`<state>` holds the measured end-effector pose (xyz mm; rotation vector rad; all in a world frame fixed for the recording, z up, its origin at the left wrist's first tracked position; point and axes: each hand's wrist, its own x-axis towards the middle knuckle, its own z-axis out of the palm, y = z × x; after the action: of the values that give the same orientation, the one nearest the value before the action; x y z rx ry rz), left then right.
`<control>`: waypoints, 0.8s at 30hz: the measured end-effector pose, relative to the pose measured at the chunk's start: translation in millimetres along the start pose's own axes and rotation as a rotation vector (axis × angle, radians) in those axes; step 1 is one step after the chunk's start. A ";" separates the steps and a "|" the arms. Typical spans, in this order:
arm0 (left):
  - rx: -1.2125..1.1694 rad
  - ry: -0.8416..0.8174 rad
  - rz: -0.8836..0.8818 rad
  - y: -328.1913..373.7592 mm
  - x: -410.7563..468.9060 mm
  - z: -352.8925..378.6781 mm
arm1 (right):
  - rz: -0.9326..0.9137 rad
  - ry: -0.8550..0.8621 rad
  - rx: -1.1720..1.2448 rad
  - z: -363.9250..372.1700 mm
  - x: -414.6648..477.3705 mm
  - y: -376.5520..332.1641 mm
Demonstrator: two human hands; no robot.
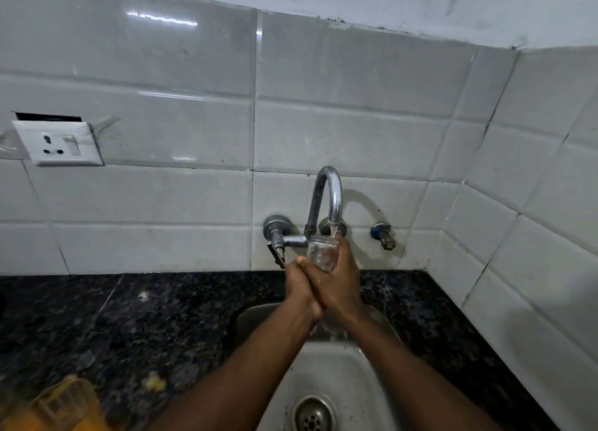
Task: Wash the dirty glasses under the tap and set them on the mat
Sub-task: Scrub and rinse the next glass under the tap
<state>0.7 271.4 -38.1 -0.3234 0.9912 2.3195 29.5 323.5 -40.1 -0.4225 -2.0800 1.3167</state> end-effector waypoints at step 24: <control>1.253 -0.394 1.299 40.5 22.2 -35.9 | -0.007 -0.920 -0.596 -55.4 52.1 -32.0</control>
<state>-41.7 232.7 -49.3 1.5821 2.5473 1.8197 29.1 377.0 22.7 -0.0180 -3.2512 0.9260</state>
